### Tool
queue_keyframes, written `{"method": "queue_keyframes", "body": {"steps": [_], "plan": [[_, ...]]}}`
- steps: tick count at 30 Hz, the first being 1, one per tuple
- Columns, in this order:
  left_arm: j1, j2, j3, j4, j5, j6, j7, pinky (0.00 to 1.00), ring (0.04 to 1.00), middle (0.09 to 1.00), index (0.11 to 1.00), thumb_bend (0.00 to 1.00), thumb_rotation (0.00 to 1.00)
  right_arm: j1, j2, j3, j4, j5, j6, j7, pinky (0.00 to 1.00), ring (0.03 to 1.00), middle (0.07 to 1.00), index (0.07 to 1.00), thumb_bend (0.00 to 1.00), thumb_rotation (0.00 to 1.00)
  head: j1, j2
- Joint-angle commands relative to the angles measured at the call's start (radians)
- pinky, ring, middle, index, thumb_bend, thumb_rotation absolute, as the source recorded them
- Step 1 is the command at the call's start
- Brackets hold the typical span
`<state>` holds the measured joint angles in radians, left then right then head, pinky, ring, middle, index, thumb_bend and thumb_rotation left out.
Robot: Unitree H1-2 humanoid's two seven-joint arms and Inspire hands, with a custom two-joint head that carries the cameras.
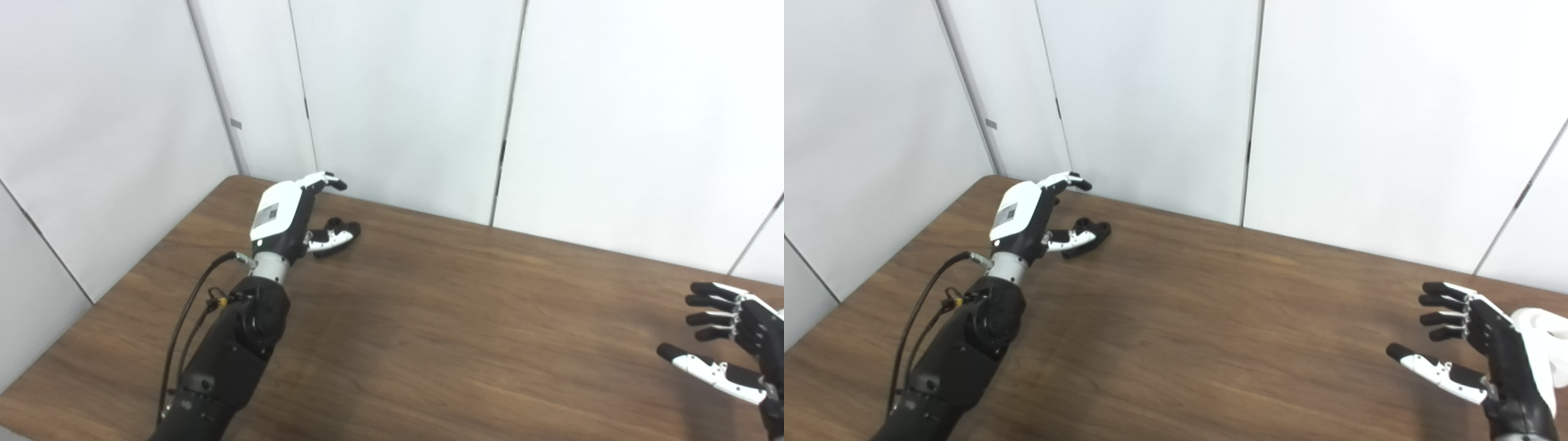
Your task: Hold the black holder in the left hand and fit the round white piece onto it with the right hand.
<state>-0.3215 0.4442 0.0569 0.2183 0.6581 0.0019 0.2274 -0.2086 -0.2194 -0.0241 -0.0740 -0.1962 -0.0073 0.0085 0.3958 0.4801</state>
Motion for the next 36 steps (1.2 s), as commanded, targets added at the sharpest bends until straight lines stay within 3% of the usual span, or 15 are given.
{"method": "queue_keyframes", "body": {"steps": [1, 5, 11, 18, 24, 31, 36], "plan": [[-0.054, 0.034, 0.005, -0.011, 0.018, 0.015, 0.033, 0.68, 0.844, 0.85, 0.715, 0.79, 0.19, -0.023, -0.008, -0.01, -0.04, 0.004, -0.02, -0.005, 0.5, 0.589, 0.666, 0.682, 0.62, 0.0, -0.001, 0.0], [-0.062, 0.043, -0.001, -0.005, 0.053, 0.073, 0.039, 0.65, 0.842, 0.849, 0.717, 0.83, 0.22, -0.024, -0.009, -0.01, -0.044, 0.002, -0.023, -0.005, 0.49, 0.588, 0.664, 0.68, 0.62, 0.0, -0.005, 0.004], [-0.069, 0.061, -0.018, -0.019, 0.083, 0.172, -0.01, 0.61, 0.842, 0.856, 0.706, 0.89, 0.3, -0.025, -0.011, -0.013, -0.042, 0.004, -0.031, -0.007, 0.48, 0.578, 0.658, 0.678, 0.62, 0.0, -0.007, 0.006], [-0.087, 0.081, -0.051, 0.0, 0.1, 0.261, -0.05, 0.68, 0.9, 0.877, 0.709, 0.92, 0.36, -0.022, -0.008, -0.015, -0.056, 0.008, -0.008, -0.002, 0.48, 0.583, 0.658, 0.677, 0.61, 0.0, -0.007, 0.009], [-0.101, 0.085, -0.069, 0.061, 0.085, 0.252, -0.019, 0.71, 0.904, 0.872, 0.685, 0.93, 0.4, -0.023, -0.01, -0.016, -0.06, 0.003, -0.006, -0.005, 0.48, 0.58, 0.656, 0.672, 0.62, 0.0, -0.008, 0.012], [-0.117, 0.069, -0.07, 0.095, 0.052, 0.273, -0.036, 0.82, 0.921, 0.875, 0.612, 0.93, 0.44, -0.022, -0.014, -0.015, -0.078, -0.007, 0.01, -0.001, 0.47, 0.568, 0.649, 0.669, 0.62, 0.0, -0.014, 0.018], [-0.13, 0.07, -0.089, 0.127, 0.042, 0.272, -0.039, 0.83, 0.927, 0.874, 0.601, 0.93, 0.46, -0.021, -0.01, -0.016, -0.084, -0.003, 0.023, 0.0, 0.47, 0.575, 0.652, 0.667, 0.62, 0.0, -0.019, 0.022]]}}
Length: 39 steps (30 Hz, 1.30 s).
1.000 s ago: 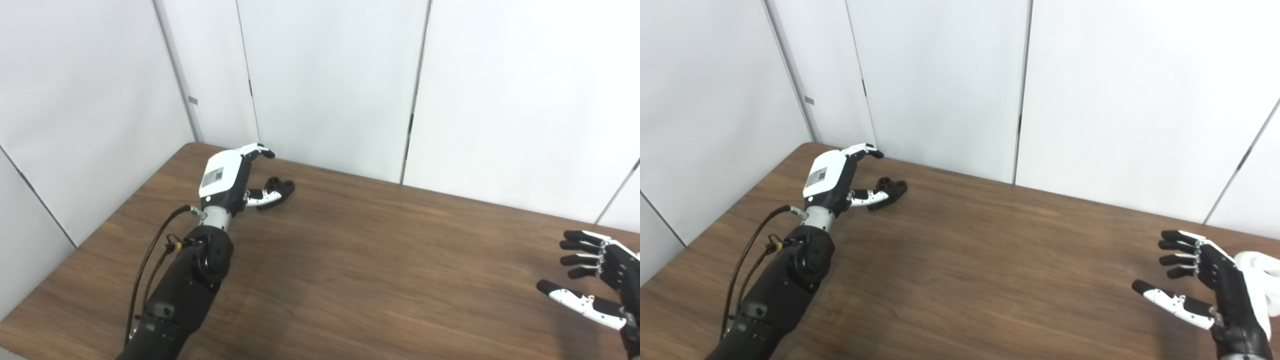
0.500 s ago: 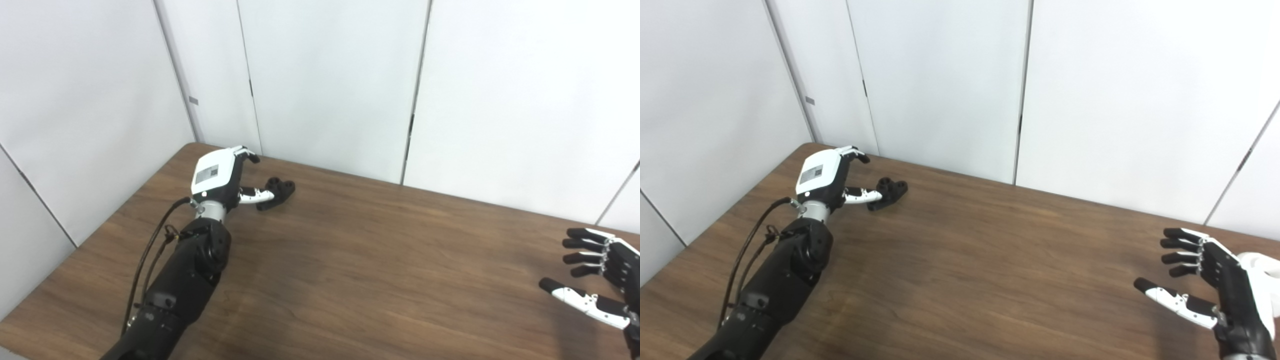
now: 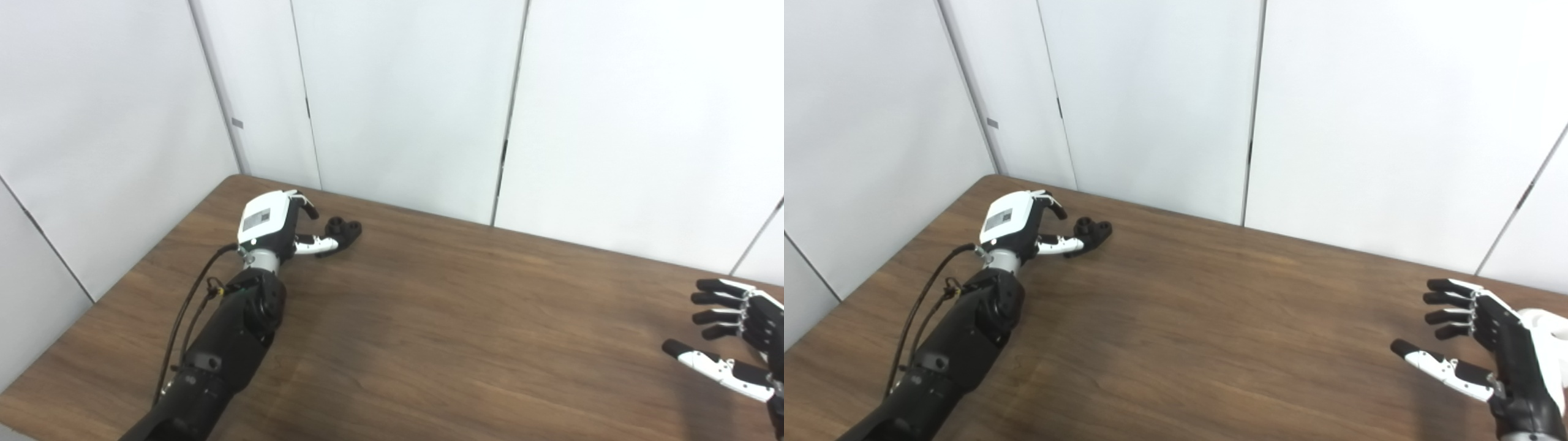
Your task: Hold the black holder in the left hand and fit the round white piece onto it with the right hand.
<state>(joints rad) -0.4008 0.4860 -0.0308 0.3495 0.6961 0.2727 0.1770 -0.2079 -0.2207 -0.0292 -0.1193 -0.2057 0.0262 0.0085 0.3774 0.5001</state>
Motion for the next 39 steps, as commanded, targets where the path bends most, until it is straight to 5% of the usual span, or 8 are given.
{"method": "queue_keyframes", "body": {"steps": [1, 13, 19, 39], "plan": [[-0.055, 0.029, -0.006, 0.009, 0.006, -0.003, 0.018, 0.81, 0.922, 0.872, 0.598, 0.93, 0.46, -0.021, -0.008, -0.01, -0.041, 0.005, -0.006, 0.0, 0.47, 0.576, 0.653, 0.667, 0.62, 0.0, -0.002, 0.003], [-0.1, 0.038, -0.097, 0.14, 0.044, -0.022, 0.068, 0.76, 0.901, 0.866, 0.596, 0.92, 0.45, -0.017, -0.008, -0.007, -0.048, -0.01, 0.004, -0.007, 0.48, 0.573, 0.654, 0.67, 0.61, 0.0, -0.019, 0.001], [-0.121, 0.03, -0.108, 0.196, 0.033, -0.033, 0.087, 0.8, 0.919, 0.876, 0.604, 0.92, 0.42, -0.012, -0.001, -0.009, -0.054, -0.001, -0.001, -0.008, 0.49, 0.585, 0.658, 0.671, 0.61, 0.0, -0.023, 0.005], [-0.171, 0.024, -0.139, 0.339, 0.004, -0.097, 0.166, 0.72, 0.886, 0.854, 0.585, 0.87, 0.38, 0.005, 0.0, -0.005, -0.078, -0.015, 0.021, -0.007, 0.48, 0.579, 0.648, 0.662, 0.61, 0.0, -0.033, 0.017]]}}
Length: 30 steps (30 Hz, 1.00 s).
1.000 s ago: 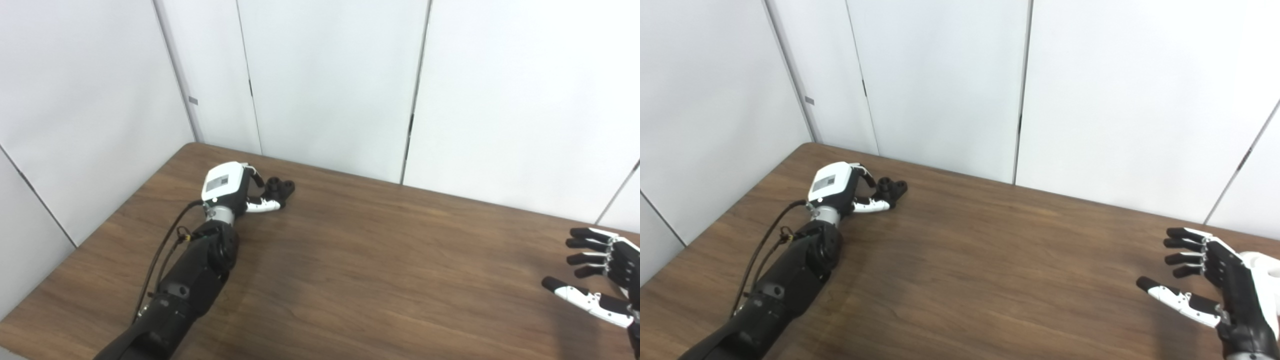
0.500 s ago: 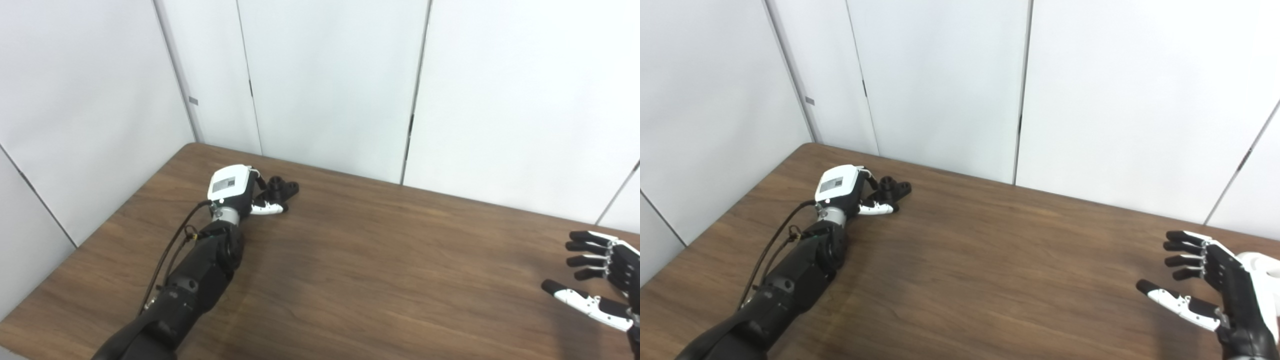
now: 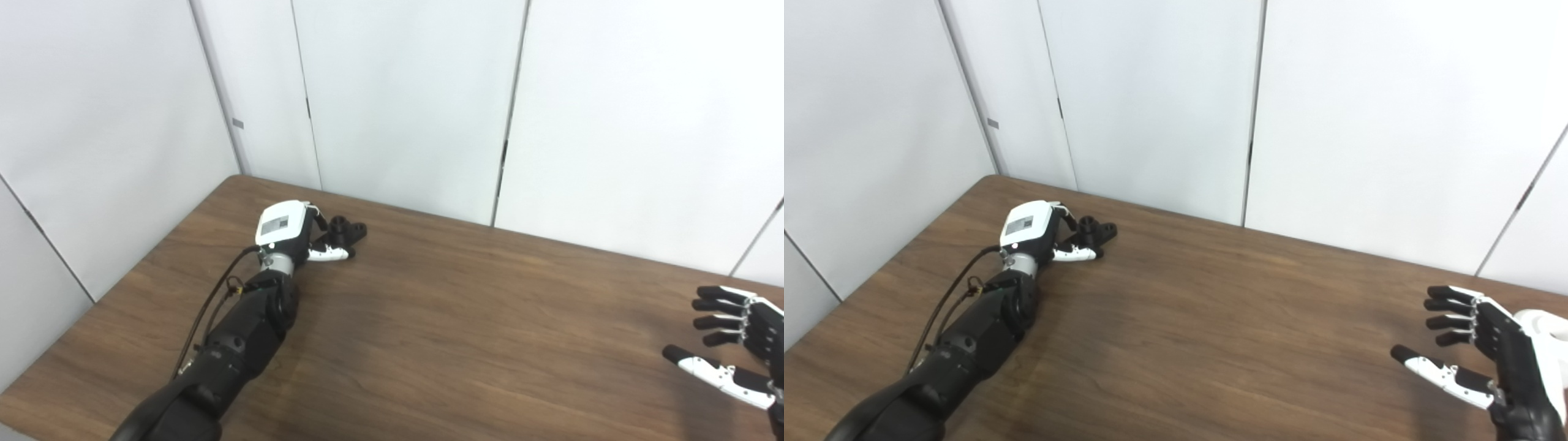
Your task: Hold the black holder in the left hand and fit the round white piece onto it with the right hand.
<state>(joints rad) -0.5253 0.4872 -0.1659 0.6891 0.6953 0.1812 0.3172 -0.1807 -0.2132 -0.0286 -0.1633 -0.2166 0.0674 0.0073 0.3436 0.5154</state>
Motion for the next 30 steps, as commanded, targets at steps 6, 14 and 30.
{"method": "queue_keyframes", "body": {"steps": [6, 14, 30], "plan": [[-0.068, 0.013, 0.0, 0.047, -0.024, -0.032, 0.039, 0.7, 0.871, 0.837, 0.585, 0.85, 0.31, -0.021, -0.008, -0.007, -0.036, -0.004, -0.015, -0.004, 0.48, 0.579, 0.647, 0.66, 0.61, 0.0, -0.008, 0.007], [-0.085, -0.004, 0.014, 0.109, -0.101, -0.087, 0.031, 0.69, 0.858, 0.818, 0.568, 0.83, 0.25, -0.01, -0.015, -0.011, -0.036, 0.001, -0.02, -0.001, 0.48, 0.575, 0.649, 0.668, 0.61, 0.0, -0.007, 0.015], [-0.05, 0.026, 0.007, 0.056, -0.189, -0.17, -0.072, 0.75, 0.856, 0.78, 0.478, 0.52, 0.06, -0.019, -0.018, -0.014, -0.02, 0.001, -0.024, -0.006, 0.48, 0.581, 0.652, 0.669, 0.57, 0.0, -0.003, 0.023]]}}
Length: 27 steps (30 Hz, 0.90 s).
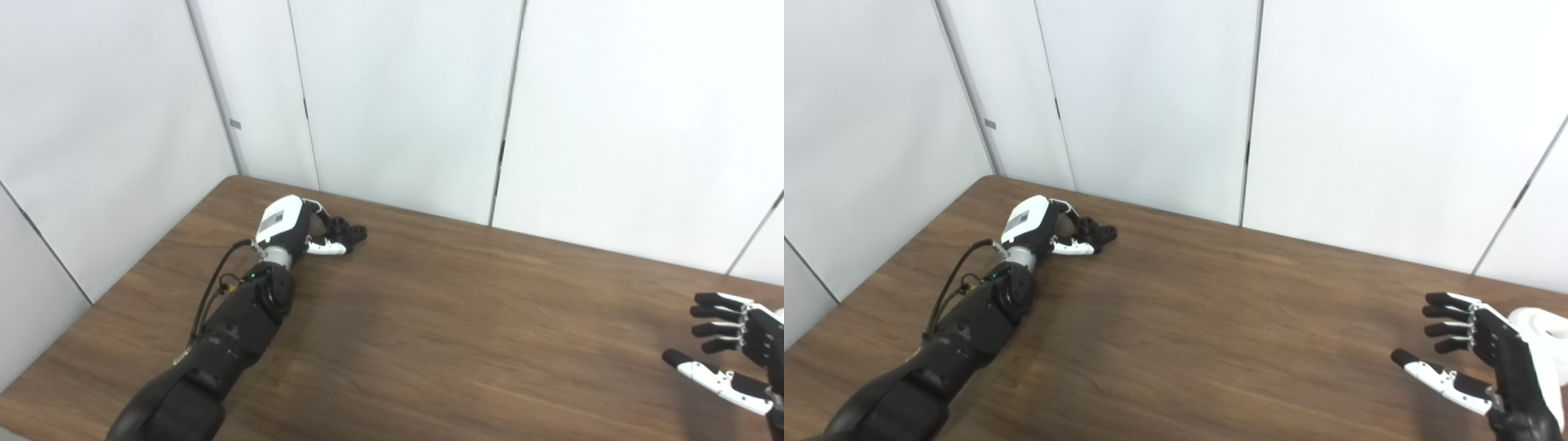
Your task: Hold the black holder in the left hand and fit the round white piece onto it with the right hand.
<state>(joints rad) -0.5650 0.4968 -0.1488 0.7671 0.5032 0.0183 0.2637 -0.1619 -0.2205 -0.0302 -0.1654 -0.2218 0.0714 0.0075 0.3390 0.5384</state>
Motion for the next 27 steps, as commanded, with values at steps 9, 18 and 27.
{"method": "queue_keyframes", "body": {"steps": [9, 18, 27], "plan": [[0.037, 0.027, -0.012, -0.122, -0.006, -0.001, -0.083, 0.78, 0.879, 0.793, 0.477, 0.53, 0.06, -0.046, -0.012, -0.017, -0.017, 0.009, -0.031, -0.007, 0.46, 0.575, 0.649, 0.664, 0.57, 0.0, -0.008, 0.005], [0.103, 0.011, -0.075, -0.245, 0.011, -0.131, -0.16, 0.73, 0.868, 0.816, 0.481, 0.52, 0.07, -0.062, -0.008, -0.016, -0.02, 0.0, -0.012, -0.008, 0.47, 0.578, 0.65, 0.664, 0.58, 0.0, -0.026, 0.005], [0.132, -0.028, -0.158, -0.339, 0.032, -0.242, -0.2, 0.76, 0.875, 0.828, 0.486, 0.52, 0.07, -0.075, -0.014, -0.019, -0.008, -0.01, -0.043, -0.016, 0.46, 0.57, 0.647, 0.663, 0.58, 0.0, -0.056, 0.015]]}}
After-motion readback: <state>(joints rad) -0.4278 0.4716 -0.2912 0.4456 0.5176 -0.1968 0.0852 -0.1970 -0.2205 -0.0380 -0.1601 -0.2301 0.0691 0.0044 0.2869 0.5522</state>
